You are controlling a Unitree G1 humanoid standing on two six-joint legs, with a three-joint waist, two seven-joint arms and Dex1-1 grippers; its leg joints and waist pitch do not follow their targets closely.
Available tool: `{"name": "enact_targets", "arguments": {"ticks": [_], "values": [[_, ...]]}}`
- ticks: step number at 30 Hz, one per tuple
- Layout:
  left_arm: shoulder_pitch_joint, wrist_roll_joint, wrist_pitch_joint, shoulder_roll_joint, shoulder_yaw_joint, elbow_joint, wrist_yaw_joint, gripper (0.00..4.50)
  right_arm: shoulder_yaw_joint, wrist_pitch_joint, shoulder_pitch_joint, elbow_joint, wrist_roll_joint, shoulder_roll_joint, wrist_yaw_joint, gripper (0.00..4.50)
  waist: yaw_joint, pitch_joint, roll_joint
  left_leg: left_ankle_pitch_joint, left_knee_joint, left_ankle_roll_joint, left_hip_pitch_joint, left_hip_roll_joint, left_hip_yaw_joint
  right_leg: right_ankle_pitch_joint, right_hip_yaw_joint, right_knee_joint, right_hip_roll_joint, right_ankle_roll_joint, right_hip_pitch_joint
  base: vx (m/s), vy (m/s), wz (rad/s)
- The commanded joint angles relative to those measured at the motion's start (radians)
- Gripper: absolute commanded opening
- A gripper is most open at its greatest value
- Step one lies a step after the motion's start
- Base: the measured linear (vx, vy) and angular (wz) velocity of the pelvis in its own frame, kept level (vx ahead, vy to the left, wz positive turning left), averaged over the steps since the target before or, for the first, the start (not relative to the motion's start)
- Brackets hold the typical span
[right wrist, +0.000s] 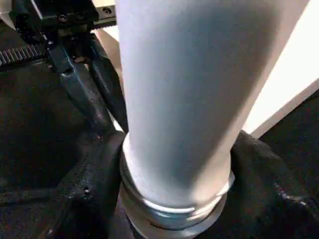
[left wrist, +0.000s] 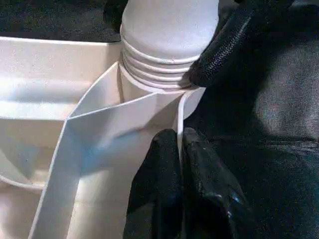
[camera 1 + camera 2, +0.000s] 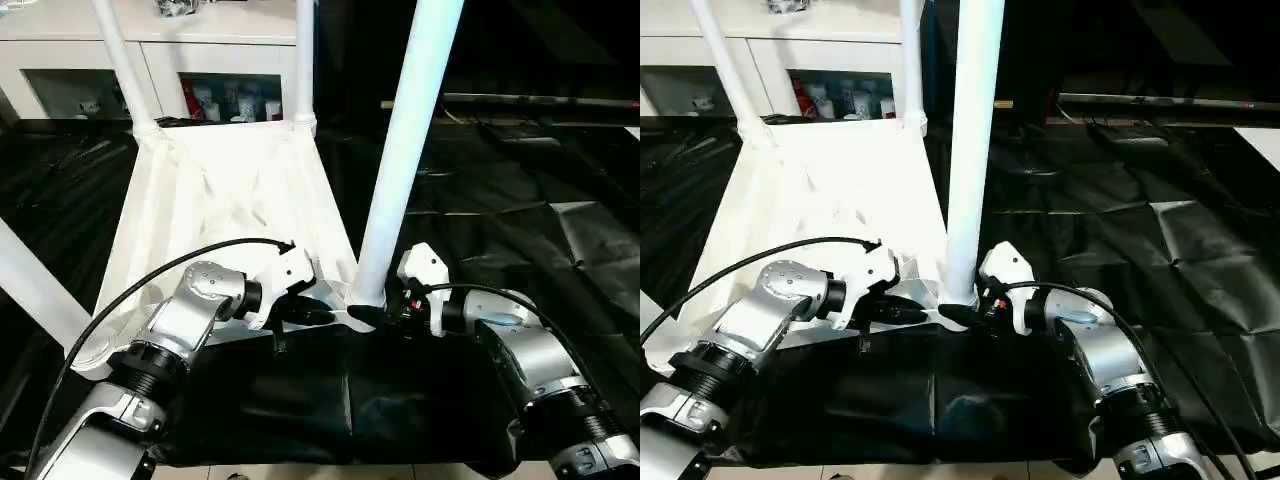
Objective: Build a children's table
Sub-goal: Rotate leg to tighten
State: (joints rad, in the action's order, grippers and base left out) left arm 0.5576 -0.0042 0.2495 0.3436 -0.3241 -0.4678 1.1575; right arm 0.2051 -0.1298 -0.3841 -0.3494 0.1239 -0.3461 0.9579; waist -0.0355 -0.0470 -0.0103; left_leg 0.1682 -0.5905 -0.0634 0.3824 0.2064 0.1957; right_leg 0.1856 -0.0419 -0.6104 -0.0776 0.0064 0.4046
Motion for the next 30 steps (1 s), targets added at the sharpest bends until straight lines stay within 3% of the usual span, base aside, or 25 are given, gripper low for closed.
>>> {"name": "enact_targets", "arguments": {"ticks": [1,5,8,11,12,14,16,18,20,21,24,25,29,30], "values": [[-0.028,0.003,0.021,0.006,-0.015,-0.011,0.004,0.0,-0.012,0.013,0.007,-0.012,-0.002,0.005,-0.026,2.74,-0.007,0.06,0.013,0.242,0.068,0.039,-0.016,0.022,-0.012,0.227,0.033,0.077,-0.053,-0.223,-0.043,0.0,0.0,0.0],[-0.023,0.005,0.018,-0.011,0.004,-0.029,-0.045,0.0,-0.036,0.014,0.015,-0.036,-0.001,0.036,-0.09,2.72,-0.003,0.056,0.013,0.266,0.071,0.029,-0.016,0.021,-0.013,0.275,0.033,0.082,-0.052,-0.209,-0.04,0.0,0.0,0.0],[0.0,0.016,0.016,-0.063,0.042,-0.08,-0.176,0.0,-0.074,-0.004,0.033,-0.068,0.006,0.104,-0.212,2.72,0.001,0.053,0.014,0.311,0.073,0.012,-0.021,0.019,-0.014,0.366,0.032,0.092,-0.053,-0.183,-0.035,0.0,0.0,0.0],[0.015,0.022,0.023,-0.096,0.058,-0.109,-0.248,0.0,-0.077,-0.005,0.048,-0.078,-0.005,0.147,-0.283,2.72,0.002,0.049,0.017,0.35,0.075,-0.002,-0.025,0.016,-0.018,0.469,0.031,0.104,-0.054,-0.145,-0.029,0.0,0.0,0.0],[0.021,0.024,0.026,-0.109,0.063,-0.119,-0.272,0.0,-0.075,-0.001,0.053,-0.083,-0.012,0.165,-0.31,2.72,0.005,0.049,0.018,0.351,0.077,-0.004,-0.02,0.015,-0.02,0.484,0.032,0.104,-0.054,-0.132,-0.032,0.0,0.0,0.0],[0.031,0.029,0.029,-0.13,0.065,-0.135,-0.307,0.0,-0.071,0.003,0.057,-0.094,-0.026,0.198,-0.362,2.72,0.005,0.048,0.019,0.357,0.078,-0.004,-0.022,0.016,-0.019,0.5,0.031,0.109,-0.054,-0.124,-0.027,0.0,0.0,0.0],[0.055,0.038,0.042,-0.191,0.06,-0.168,-0.379,0.0,-0.077,-0.001,0.035,-0.148,-0.052,0.297,-0.515,2.72,0.011,0.045,0.013,0.387,0.08,-0.016,-0.025,0.013,-0.022,0.542,0.031,0.114,-0.054,-0.111,-0.018,0.0,0.0,0.0],[0.067,0.049,0.043,-0.229,0.049,-0.187,-0.413,0.0,-0.073,0.003,0.012,-0.186,-0.074,0.353,-0.588,2.72,0.015,0.046,0.016,0.408,0.081,-0.025,-0.026,0.01,-0.027,0.59,0.025,0.118,-0.056,-0.092,-0.021,0.0,0.0,0.0],[0.068,0.053,0.041,-0.237,0.044,-0.191,-0.416,0.0,-0.066,0.006,0.005,-0.194,-0.081,0.362,-0.592,2.72,0.017,0.045,0.015,0.422,0.084,-0.025,-0.027,0.011,-0.03,0.6,0.022,0.122,-0.055,-0.084,-0.021,0.0,0.0,0.0],[0.07,0.056,0.04,-0.246,0.039,-0.193,-0.414,0.0,-0.05,0.021,0.0,-0.199,-0.094,0.362,-0.582,2.72,0.017,0.046,0.011,0.441,0.084,-0.018,-0.035,0.013,-0.029,0.583,0.022,0.128,-0.055,-0.084,-0.018,0.0,0.0,0.0],[0.072,0.061,0.037,-0.251,0.028,-0.193,-0.404,0.0,-0.039,0.038,-0.004,-0.195,-0.089,0.352,-0.538,2.72,0.018,0.048,0.011,0.431,0.089,-0.005,-0.031,0.014,-0.028,0.529,0.024,0.126,-0.053,-0.098,-0.022,0.0,0.0,0.0],[0.072,0.062,0.037,-0.251,0.028,-0.193,-0.403,0.0,-0.039,0.039,-0.004,-0.194,-0.088,0.351,-0.534,3.28,0.017,0.048,0.011,0.433,0.089,-0.004,-0.032,0.014,-0.028,0.521,0.025,0.125,-0.053,-0.102,-0.021,0.0,0.0,0.0],[0.079,0.077,0.015,-0.23,0.029,-0.215,-0.395,0.0,-0.068,0.045,0.001,-0.155,-0.04,0.322,-0.455,3.48,0.015,0.05,0.013,0.423,0.088,0.011,-0.03,0.013,-0.023,0.482,0.029,0.124,-0.053,-0.119,-0.024,0.0,0.0,0.0],[0.078,0.08,0.009,-0.22,0.032,-0.218,-0.385,0.0,-0.072,0.05,-0.001,-0.141,-0.038,0.304,-0.429,3.78,0.013,0.05,0.015,0.413,0.088,0.014,-0.03,0.013,-0.023,0.482,0.029,0.124,-0.054,-0.121,-0.025,0.0,0.0,0.0]]}}
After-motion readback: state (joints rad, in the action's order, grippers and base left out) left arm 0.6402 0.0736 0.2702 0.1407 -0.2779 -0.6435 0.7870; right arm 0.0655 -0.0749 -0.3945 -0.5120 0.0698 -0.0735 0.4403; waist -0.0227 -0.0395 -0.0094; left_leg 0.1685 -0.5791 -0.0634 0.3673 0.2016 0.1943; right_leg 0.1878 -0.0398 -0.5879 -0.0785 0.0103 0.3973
